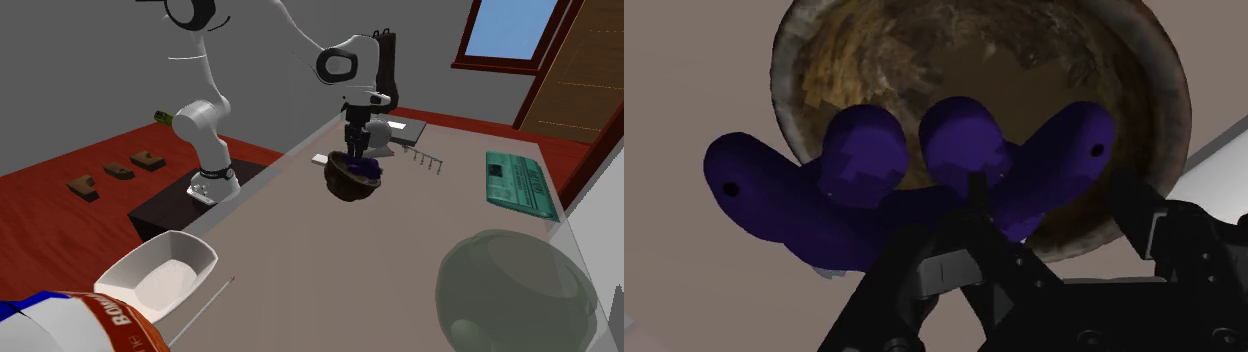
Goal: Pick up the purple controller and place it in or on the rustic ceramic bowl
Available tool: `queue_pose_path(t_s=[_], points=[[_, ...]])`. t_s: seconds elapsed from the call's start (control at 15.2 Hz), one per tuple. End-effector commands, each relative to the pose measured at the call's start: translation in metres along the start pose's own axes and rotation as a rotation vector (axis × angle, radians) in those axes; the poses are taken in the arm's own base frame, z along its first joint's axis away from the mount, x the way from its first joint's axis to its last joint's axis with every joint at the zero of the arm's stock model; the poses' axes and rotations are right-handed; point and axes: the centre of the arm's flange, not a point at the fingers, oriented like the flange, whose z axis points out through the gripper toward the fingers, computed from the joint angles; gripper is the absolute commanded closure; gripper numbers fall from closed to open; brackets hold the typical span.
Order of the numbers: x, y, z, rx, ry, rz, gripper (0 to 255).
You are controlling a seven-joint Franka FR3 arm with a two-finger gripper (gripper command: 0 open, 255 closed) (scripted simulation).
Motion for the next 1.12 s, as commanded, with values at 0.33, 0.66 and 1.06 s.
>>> queue_pose_path(t_s=[0.33, 0.66, 1.06], points=[[-0.001, 0.000, -0.009, 0.004, -0.008, 0.000, 0], [-0.001, 0.001, -0.045, 0.004, -0.008, 0.000, 0], [-0.001, 0.001, -0.045, 0.004, -0.008, 0.000, 0]])
